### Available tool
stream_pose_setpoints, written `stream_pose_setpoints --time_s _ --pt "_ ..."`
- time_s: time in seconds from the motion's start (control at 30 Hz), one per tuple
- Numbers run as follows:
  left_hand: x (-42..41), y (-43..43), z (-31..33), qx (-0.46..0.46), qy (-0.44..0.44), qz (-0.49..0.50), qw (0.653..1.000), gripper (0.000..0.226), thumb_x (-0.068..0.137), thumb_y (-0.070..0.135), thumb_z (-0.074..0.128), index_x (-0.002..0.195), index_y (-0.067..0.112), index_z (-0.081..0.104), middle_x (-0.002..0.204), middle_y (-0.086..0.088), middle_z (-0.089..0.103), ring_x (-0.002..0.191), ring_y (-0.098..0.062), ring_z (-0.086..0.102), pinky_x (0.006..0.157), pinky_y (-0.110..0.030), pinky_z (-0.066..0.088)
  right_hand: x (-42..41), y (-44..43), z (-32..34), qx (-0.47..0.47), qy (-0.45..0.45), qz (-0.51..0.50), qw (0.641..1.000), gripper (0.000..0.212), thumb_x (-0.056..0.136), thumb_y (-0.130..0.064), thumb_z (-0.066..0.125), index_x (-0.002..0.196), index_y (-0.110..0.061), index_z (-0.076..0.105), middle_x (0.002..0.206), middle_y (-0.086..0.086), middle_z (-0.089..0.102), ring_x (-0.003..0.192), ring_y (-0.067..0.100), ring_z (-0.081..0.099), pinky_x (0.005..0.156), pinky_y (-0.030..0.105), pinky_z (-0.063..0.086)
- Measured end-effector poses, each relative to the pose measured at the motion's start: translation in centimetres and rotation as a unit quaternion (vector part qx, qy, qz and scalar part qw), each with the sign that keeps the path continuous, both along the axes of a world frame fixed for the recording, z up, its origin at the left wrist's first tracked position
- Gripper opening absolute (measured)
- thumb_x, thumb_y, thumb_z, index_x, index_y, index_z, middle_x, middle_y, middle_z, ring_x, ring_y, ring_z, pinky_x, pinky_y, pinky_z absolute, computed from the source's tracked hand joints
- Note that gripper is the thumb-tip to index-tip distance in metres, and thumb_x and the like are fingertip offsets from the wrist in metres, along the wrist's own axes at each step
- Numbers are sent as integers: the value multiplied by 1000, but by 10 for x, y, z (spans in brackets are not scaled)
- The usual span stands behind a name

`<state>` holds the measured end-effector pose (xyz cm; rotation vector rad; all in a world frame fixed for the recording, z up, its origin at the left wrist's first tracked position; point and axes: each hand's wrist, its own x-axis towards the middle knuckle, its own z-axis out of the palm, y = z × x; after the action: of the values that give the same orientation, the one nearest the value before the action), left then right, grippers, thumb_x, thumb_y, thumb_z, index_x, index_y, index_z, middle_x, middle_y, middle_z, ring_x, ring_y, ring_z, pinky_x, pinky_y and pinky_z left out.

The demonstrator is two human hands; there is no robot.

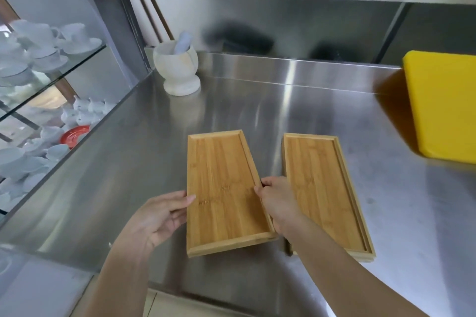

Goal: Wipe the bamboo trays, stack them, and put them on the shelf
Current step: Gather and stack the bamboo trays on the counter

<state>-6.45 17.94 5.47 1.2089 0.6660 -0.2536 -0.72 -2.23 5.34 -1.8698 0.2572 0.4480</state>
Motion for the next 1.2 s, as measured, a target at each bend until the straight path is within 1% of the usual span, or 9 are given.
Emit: stream_pose_setpoints --time_s 0.13,0.27,0.33,0.5,0.73,0.87,1.0,1.1,1.2 --pt "14 -25 16 30 -52 -18 998 15 82 -5 60 91 0 70 81 -9 78 69 -15 74 63 -23 60 3 -29 16 -153 -171 58 972 26 96 -25 42 76 -12 53 60 -4 48 52 7 44 48 17 30" --pt "34 -69 28 137 -83 -47 986 9 77 10 72 82 3 76 83 -13 77 76 -23 72 79 -36 55 11 -73 28 -277 -249 49 927 30 96 -28 39 72 -13 48 55 -5 45 50 13 46 44 20 29" --pt "43 -98 29 187 -106 -50 975 12 79 15 72 72 6 75 74 -7 74 68 -19 67 73 -33 51 18 -97 29 -313 -245 32 917 32 96 -29 40 70 -10 46 57 0 48 59 22 49 50 29 34" --pt "62 -157 11 287 -151 -95 941 46 85 17 62 47 11 36 49 -3 27 50 -18 27 52 -28 22 32 -145 23 -324 -206 -1 923 39 95 -23 41 58 -11 39 54 1 42 61 25 44 45 25 27" --pt "67 -182 -21 354 -137 -109 919 50 88 16 56 44 6 36 53 -8 38 56 -19 41 57 -29 30 36 -169 3 -309 -174 -15 935 50 93 -17 46 46 -11 28 46 3 31 46 16 30 44 27 25" --pt "62 -184 -33 409 -156 -125 891 56 90 14 54 40 12 28 55 -1 32 52 -12 34 51 -26 23 32 -171 -13 -258 -166 -50 951 51 92 -15 49 45 -6 30 46 3 28 45 17 26 39 21 27" --pt "62 -182 -43 411 -156 -129 889 54 93 19 52 45 11 27 59 -1 33 52 -13 33 49 -14 31 29 -172 -28 -250 -168 -62 951 43 91 -15 51 57 11 50 59 9 46 72 22 44 52 20 29" --pt "62 -184 -40 394 -157 -150 893 45 95 28 48 54 9 39 71 -1 42 58 -11 40 53 -13 31 24 -172 -30 -203 -142 -74 966 35 93 -20 49 89 10 65 94 19 61 91 24 51 73 19 33" --pt "50 -183 -32 344 -196 -171 902 24 93 38 49 105 21 60 97 11 52 91 -4 53 78 -18 40 12 -174 -22 -178 -150 -83 969 35 91 -31 50 117 -10 59 113 6 56 95 19 52 83 26 39"
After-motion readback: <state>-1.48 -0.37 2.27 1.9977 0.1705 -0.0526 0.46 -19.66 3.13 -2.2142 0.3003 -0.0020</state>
